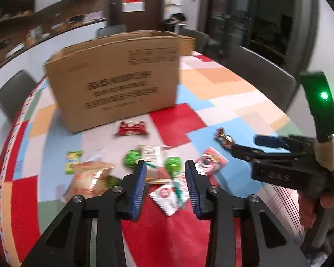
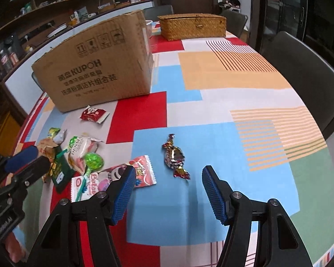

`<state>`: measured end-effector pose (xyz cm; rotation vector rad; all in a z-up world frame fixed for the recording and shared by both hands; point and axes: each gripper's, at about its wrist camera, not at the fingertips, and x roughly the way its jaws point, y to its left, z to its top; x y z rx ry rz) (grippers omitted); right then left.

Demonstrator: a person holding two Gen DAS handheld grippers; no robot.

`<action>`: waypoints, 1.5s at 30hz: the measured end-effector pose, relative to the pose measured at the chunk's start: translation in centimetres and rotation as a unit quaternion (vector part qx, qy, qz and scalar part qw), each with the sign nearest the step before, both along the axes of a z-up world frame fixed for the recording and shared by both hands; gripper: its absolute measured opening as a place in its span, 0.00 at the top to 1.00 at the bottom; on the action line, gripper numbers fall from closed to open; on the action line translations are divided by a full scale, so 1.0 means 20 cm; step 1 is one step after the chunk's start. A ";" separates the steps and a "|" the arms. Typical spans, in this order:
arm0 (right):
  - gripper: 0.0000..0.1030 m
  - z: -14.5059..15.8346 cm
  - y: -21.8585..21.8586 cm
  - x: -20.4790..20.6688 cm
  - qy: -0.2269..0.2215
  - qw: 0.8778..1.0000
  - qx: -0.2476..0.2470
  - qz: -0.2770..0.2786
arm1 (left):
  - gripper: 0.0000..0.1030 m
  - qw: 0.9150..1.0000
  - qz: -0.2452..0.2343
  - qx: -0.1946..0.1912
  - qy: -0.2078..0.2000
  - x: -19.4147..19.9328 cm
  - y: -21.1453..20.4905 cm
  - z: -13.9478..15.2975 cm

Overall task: Organize snacks
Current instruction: 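Grasp the wrapped chocolate candy with the right tool while the left tool grasps a green lollipop, then carry the candy and lollipop over the box and release both inside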

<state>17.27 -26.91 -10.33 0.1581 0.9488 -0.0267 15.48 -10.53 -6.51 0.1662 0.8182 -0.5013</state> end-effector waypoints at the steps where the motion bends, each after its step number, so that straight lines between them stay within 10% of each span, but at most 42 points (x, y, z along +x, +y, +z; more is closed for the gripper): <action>1: 0.41 0.00 0.00 0.00 -0.001 1.000 0.000 0.004 | 0.69 1.000 -0.006 -0.002 0.003 0.00 -0.01 0.00; 14: 0.54 -0.07 -0.04 0.09 0.006 0.999 -0.004 0.036 | 0.79 0.997 -0.016 0.001 0.069 0.15 -0.10 -0.16; 45: 0.77 -0.06 -0.01 0.12 0.000 0.999 -0.014 0.048 | 0.77 0.998 0.005 0.005 0.068 0.21 -0.15 -0.15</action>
